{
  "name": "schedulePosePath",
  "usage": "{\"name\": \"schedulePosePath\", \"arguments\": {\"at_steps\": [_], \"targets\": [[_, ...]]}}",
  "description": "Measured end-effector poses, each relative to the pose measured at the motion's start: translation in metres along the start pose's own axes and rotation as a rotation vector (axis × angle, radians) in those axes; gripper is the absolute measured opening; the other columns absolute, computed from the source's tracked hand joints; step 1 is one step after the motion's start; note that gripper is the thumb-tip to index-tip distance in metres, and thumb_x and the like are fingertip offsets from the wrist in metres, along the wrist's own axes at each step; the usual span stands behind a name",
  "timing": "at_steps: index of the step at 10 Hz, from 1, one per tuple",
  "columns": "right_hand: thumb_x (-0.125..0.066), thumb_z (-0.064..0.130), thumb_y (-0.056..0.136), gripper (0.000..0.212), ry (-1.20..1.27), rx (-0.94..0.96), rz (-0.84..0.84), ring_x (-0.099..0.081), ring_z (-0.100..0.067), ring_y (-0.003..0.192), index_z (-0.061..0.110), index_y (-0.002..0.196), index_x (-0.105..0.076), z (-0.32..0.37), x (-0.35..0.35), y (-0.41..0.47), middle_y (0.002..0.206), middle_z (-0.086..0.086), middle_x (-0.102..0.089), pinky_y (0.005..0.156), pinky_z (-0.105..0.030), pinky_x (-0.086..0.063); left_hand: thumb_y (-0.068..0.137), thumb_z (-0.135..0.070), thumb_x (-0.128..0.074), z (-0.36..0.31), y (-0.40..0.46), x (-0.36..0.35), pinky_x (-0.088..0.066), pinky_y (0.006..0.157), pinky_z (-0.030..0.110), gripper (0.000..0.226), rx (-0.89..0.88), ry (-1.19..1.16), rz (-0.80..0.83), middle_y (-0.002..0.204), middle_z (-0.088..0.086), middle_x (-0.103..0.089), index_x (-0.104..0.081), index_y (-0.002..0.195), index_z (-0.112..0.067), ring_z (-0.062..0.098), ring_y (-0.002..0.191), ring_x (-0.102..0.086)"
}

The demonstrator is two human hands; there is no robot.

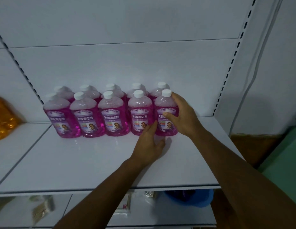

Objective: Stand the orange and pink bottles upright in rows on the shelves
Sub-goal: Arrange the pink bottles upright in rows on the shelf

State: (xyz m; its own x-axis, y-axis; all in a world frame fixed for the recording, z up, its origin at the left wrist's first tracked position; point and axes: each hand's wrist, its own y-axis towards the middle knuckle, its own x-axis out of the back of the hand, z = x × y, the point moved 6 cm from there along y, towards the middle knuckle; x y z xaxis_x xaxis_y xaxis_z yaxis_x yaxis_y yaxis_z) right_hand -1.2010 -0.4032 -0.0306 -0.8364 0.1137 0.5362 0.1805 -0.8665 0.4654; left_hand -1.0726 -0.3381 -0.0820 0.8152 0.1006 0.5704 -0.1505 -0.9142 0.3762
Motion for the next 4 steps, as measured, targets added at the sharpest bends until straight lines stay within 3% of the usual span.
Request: {"name": "schedulePosePath", "arguments": {"at_steps": [1, 2, 3, 4], "targets": [[-0.070, 0.022, 0.087, 0.077, -0.031, -0.016, 0.020, -0.047, -0.023, 0.130, 0.022, 0.150, -0.025, 0.003, -0.001, 0.001, 0.148, -0.002, -0.041, 0.103, -0.048, -0.046, 0.089, -0.015, -0.065, -0.001, -0.002, 0.004, -0.037, 0.107, 0.025, 0.061, 0.060, 0.013, 0.105, 0.141, -0.001, -0.050, -0.040, 0.144, -0.014, 0.014, 0.128, -0.046], [-0.068, 0.017, 0.088, 0.091, -0.051, -0.068, 0.067, -0.041, -0.023, 0.134, 0.023, 0.154, -0.005, 0.004, 0.000, 0.000, 0.155, -0.005, -0.030, 0.103, -0.045, -0.044, 0.091, -0.017, -0.063, 0.003, -0.008, 0.018, -0.030, 0.099, 0.015, 0.060, 0.085, 0.066, 0.160, 0.142, -0.002, -0.049, -0.038, 0.145, -0.017, 0.013, 0.129, -0.043], [-0.070, 0.025, 0.086, 0.099, -0.211, -0.036, 0.021, -0.014, -0.029, 0.147, 0.021, 0.154, 0.002, 0.015, 0.006, -0.003, 0.162, -0.005, -0.008, 0.116, -0.052, -0.024, 0.093, -0.020, -0.062, 0.003, -0.026, 0.048, -0.027, 0.101, 0.016, 0.059, 0.082, 0.116, 0.165, 0.144, -0.005, -0.046, -0.036, 0.146, -0.020, 0.013, 0.133, -0.041], [-0.067, 0.035, 0.087, 0.093, -0.334, 0.063, -0.064, -0.001, -0.034, 0.148, 0.017, 0.154, -0.005, 0.026, 0.007, -0.020, 0.162, -0.009, -0.003, 0.118, -0.048, -0.007, 0.094, -0.030, -0.059, 0.006, -0.038, 0.085, -0.031, 0.100, 0.019, 0.053, 0.048, 0.164, 0.087, 0.141, -0.009, -0.049, -0.041, 0.144, -0.022, 0.008, 0.127, -0.045]]}}
